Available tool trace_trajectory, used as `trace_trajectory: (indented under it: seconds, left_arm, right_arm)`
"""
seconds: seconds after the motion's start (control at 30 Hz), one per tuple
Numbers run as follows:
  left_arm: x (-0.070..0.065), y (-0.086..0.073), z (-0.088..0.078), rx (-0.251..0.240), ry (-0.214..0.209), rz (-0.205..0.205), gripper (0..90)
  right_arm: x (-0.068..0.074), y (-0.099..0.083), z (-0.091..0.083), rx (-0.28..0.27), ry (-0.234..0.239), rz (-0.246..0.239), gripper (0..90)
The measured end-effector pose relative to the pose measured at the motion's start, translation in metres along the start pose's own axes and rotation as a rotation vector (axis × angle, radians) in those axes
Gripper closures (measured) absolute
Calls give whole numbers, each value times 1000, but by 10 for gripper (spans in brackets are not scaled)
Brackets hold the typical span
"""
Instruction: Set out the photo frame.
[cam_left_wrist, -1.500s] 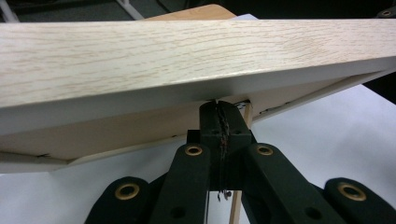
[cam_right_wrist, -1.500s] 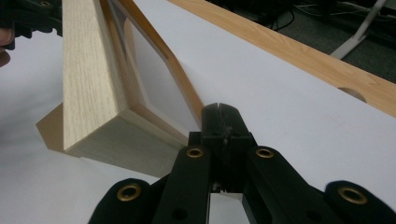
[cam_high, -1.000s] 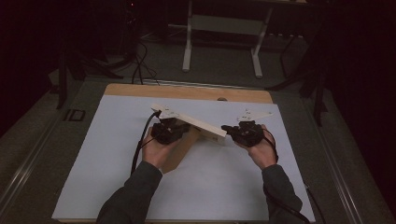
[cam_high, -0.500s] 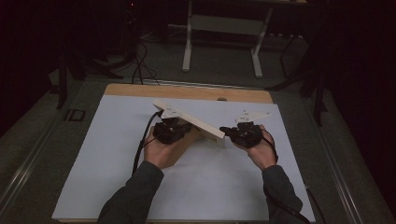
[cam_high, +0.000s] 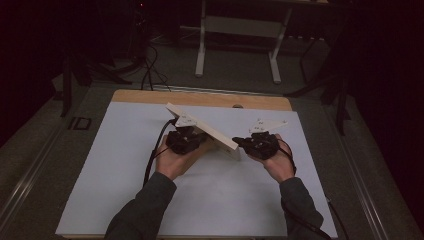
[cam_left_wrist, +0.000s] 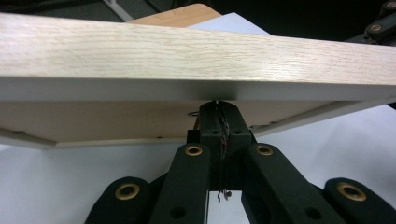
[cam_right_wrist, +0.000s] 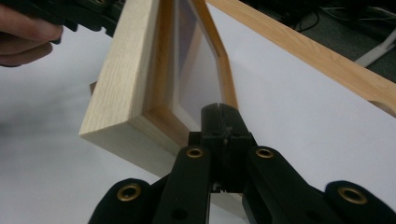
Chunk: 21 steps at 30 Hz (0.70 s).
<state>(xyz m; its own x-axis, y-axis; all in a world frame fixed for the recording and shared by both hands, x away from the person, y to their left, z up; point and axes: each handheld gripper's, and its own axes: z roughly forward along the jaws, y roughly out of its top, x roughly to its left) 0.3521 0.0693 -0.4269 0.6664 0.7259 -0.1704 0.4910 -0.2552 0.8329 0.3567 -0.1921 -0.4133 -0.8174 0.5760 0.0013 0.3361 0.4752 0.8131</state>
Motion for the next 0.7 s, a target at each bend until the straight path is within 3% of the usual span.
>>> trace_trajectory:
  seconds: [0.7]
  left_arm:
    - [-7,1,1,8,-15,24,900]
  right_arm:
    - [8,2,0,14,41,-33,899]
